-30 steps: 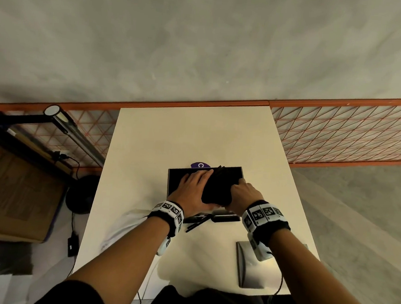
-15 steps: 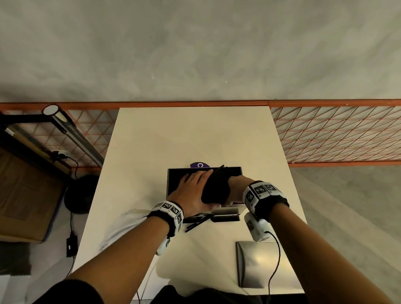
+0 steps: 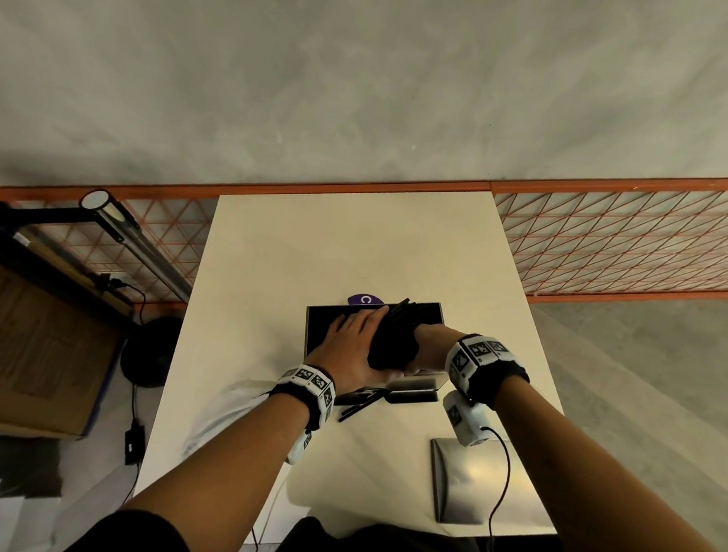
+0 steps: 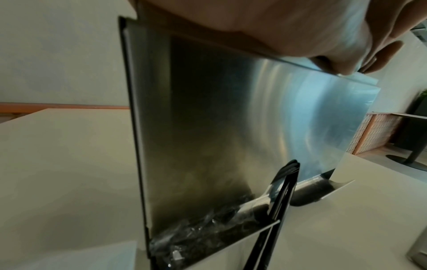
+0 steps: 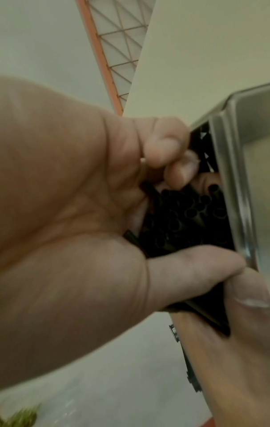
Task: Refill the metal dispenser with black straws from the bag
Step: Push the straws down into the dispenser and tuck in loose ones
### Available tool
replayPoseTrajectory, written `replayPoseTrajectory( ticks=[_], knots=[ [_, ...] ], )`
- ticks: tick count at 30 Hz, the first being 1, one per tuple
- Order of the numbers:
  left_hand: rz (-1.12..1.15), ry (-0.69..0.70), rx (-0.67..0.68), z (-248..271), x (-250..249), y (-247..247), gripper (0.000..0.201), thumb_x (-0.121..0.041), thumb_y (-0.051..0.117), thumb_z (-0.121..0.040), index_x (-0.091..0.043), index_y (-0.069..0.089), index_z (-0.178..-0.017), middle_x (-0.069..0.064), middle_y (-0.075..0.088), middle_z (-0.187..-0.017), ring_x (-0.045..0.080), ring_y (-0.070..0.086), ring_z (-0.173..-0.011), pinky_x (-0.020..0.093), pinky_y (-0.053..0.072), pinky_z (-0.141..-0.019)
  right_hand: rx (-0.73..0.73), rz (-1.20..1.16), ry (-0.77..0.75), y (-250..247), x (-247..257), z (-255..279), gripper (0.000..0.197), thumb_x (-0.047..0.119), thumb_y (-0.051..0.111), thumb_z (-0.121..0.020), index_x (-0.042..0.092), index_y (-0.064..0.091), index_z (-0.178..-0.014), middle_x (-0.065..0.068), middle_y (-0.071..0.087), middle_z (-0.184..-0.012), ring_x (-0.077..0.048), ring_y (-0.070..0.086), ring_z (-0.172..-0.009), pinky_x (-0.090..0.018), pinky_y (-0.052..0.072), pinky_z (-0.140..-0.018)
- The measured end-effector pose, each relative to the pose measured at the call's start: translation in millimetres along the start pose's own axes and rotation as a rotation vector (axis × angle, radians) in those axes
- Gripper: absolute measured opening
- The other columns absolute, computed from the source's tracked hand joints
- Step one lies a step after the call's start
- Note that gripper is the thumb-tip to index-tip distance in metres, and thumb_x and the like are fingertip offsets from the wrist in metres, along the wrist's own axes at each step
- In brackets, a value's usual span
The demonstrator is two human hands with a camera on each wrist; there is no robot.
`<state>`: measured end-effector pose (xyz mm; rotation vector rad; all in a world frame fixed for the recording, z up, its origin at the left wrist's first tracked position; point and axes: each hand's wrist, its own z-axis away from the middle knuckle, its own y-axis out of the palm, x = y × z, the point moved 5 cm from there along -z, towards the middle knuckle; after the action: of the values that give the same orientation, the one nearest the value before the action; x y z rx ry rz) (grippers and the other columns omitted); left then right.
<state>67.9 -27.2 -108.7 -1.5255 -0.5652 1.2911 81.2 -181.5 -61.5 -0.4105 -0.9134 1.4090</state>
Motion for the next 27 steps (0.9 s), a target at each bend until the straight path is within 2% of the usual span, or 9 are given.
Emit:
replayPoseTrajectory(
  ticks=[3,10,13,15,17,19,22,24,27],
  knots=[
    [0.023,-0.005,-0.007,1,-2,-2,0.116,-0.081,0.063,-0.068,-0.026,0.016,-0.159,-0.003,0.036,-0.157,0.016,0.029,-0.148,0.048,0.021,-0.125,-0.030,-0.038,-0.023,-1,0,2,0.031,0.020,0.072,-0.082,0.009,0.068,-0.111,-0.012,0.070,-0.106,-0.029,0.064,-0.102,-0.026,0.040,-0.077],
    [0.073,-0.040,-0.022,2,-1,-5,0.117,-0.080,0.066,-0.064,-0.028,0.016,-0.157,-0.002,0.038,-0.156,0.022,0.034,-0.145,0.048,0.023,-0.124,-0.116,-0.242,0.018,-5,1,6,0.028,0.019,0.074,-0.078,0.007,0.070,-0.103,-0.010,0.073,-0.095,-0.027,0.069,-0.090,-0.029,0.051,-0.072],
    [0.070,-0.015,-0.023,2,-3,-6,0.120,-0.083,0.065,-0.066,-0.025,0.016,-0.159,0.000,0.038,-0.155,0.021,0.035,-0.144,0.047,0.022,-0.124,-0.148,-0.493,0.045,1,-3,7,0.024,0.015,0.076,-0.077,0.008,0.071,-0.100,-0.010,0.074,-0.093,-0.026,0.070,-0.086,-0.036,0.057,-0.080],
    [0.082,-0.012,-0.025,3,-4,-7,0.121,-0.086,0.062,-0.065,-0.025,0.016,-0.159,0.000,0.038,-0.156,0.021,0.034,-0.145,0.046,0.021,-0.125,-0.136,-0.764,0.031,8,-2,10,0.024,0.007,0.076,-0.076,0.008,0.070,-0.099,-0.013,0.074,-0.095,-0.028,0.072,-0.088,-0.044,0.059,-0.082],
    [0.102,-0.011,-0.034,3,-3,-7,0.122,-0.088,0.062,-0.064,-0.027,0.017,-0.158,-0.001,0.039,-0.155,0.021,0.034,-0.145,0.047,0.022,-0.124,-0.096,-1.013,0.033,17,-3,12,0.026,-0.002,0.073,-0.076,0.007,0.069,-0.101,-0.018,0.074,-0.097,-0.035,0.072,-0.090,-0.053,0.059,-0.081],
    [0.102,0.006,-0.044,3,-2,-6,0.120,-0.084,0.067,-0.065,-0.026,0.018,-0.158,-0.001,0.040,-0.154,0.020,0.035,-0.145,0.047,0.024,-0.124,-0.048,-1.148,0.038,22,0,17,0.030,-0.012,0.067,-0.078,0.004,0.067,-0.104,-0.022,0.072,-0.099,-0.043,0.071,-0.090,-0.057,0.058,-0.079],
    [0.113,0.013,-0.049,4,-4,-7,0.122,-0.086,0.067,-0.064,-0.026,0.018,-0.158,-0.001,0.041,-0.155,0.019,0.035,-0.146,0.045,0.023,-0.125,-0.122,-1.001,-0.011,16,1,19,0.030,-0.012,0.069,-0.074,0.011,0.068,-0.093,-0.016,0.074,-0.093,-0.036,0.072,-0.086,-0.052,0.058,-0.082],
    [0.140,0.004,-0.062,6,-7,-12,0.125,-0.090,0.064,-0.061,-0.025,0.020,-0.158,-0.001,0.042,-0.154,0.018,0.036,-0.145,0.043,0.024,-0.125,-0.159,-0.811,-0.059,10,3,18,0.027,-0.001,0.075,-0.071,0.020,0.067,-0.086,-0.008,0.074,-0.089,-0.026,0.071,-0.086,-0.045,0.058,-0.084],
    [0.165,0.005,-0.083,9,-12,-20,0.123,-0.085,0.069,-0.061,-0.024,0.024,-0.157,0.001,0.046,-0.152,0.018,0.038,-0.142,0.041,0.026,-0.123,-0.130,-0.673,-0.083,5,5,16,0.021,0.010,0.076,-0.066,0.028,0.066,-0.072,-0.002,0.072,-0.078,-0.022,0.069,-0.080,-0.044,0.057,-0.082]
  ],
)
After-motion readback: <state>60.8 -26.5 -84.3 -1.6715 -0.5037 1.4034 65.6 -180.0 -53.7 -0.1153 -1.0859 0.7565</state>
